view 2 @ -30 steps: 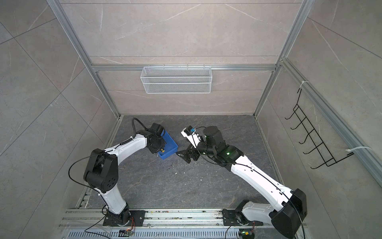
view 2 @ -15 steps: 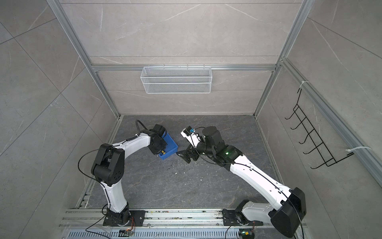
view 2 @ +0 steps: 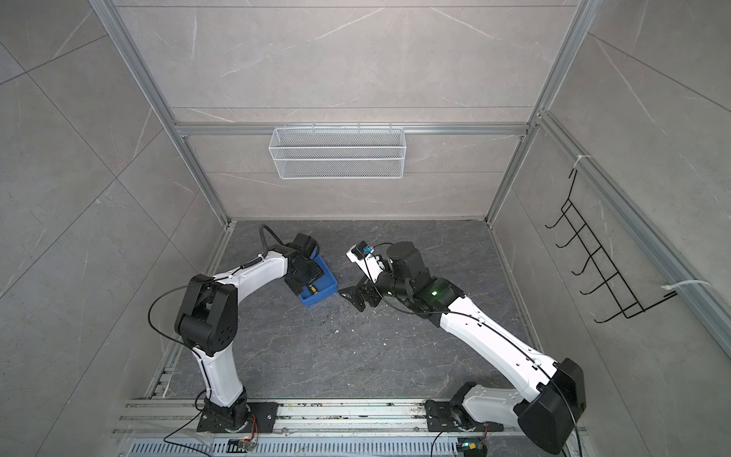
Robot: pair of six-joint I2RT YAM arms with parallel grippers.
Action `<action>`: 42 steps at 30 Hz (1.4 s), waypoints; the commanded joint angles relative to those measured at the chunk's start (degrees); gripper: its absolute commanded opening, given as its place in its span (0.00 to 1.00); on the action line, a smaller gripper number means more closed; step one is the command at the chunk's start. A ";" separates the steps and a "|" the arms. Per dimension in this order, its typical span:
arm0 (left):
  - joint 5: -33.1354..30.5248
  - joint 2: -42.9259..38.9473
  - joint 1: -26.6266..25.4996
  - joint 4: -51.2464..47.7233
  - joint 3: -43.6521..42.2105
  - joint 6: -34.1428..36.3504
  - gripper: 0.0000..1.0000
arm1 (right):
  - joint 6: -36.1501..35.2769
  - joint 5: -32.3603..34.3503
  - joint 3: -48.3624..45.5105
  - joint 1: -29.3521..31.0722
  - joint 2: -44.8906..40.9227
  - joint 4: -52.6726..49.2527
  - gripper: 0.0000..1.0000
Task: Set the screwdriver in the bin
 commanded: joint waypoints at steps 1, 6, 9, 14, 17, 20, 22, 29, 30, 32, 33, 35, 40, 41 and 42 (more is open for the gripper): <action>-1.01 -4.44 -0.08 -2.03 2.33 2.49 0.85 | -0.35 3.75 -0.93 0.42 -1.03 1.12 0.99; -3.81 -8.23 -1.06 -2.41 2.25 5.77 1.00 | 0.19 9.39 -3.14 0.40 -3.35 3.78 0.99; -6.31 -11.95 -1.50 -1.75 0.73 7.64 1.00 | 0.89 13.80 -4.98 0.39 -5.02 5.74 0.99; -10.96 -22.00 -1.72 8.41 -7.98 14.13 1.00 | 2.34 19.67 -8.84 0.22 -8.02 9.31 0.99; -13.06 -28.76 -1.64 17.60 -15.55 20.26 1.00 | 2.61 21.75 -11.66 -0.04 -9.50 11.23 0.99; -14.77 -34.08 -1.63 24.52 -21.57 27.08 1.00 | 3.03 23.92 -15.13 -0.63 -10.91 13.76 0.99; -16.37 -37.05 -1.63 27.83 -25.03 32.54 1.00 | 3.55 25.80 -17.73 -1.24 -11.96 15.69 0.99; -20.95 -43.89 -0.95 38.75 -37.33 49.10 1.00 | 4.14 32.06 -28.14 -4.94 -16.41 22.58 0.99; -20.29 -44.78 -0.71 42.39 -40.17 52.36 1.00 | 3.75 33.26 -29.76 -5.55 -17.21 23.47 0.99; -18.87 -46.60 -0.13 48.83 -45.49 57.37 1.00 | 3.25 35.96 -32.74 -6.93 -18.75 24.90 0.99; -18.66 -47.26 0.49 52.19 -48.35 59.18 1.00 | 2.81 36.70 -34.34 -8.08 -19.71 25.68 0.99; -17.29 -48.18 2.31 58.24 -53.10 61.35 1.00 | 2.66 37.54 -37.11 -10.99 -21.27 27.15 0.99; -12.76 -46.13 8.28 69.81 -61.14 64.60 1.00 | 1.21 36.45 -42.46 -19.50 -21.77 31.74 0.99; -12.34 -44.96 9.34 72.23 -62.18 65.11 1.00 | 0.61 35.57 -43.30 -20.70 -20.98 33.00 0.99; -11.86 -43.73 10.34 73.92 -62.99 65.46 1.00 | 0.42 35.09 -43.92 -21.72 -19.96 34.24 0.99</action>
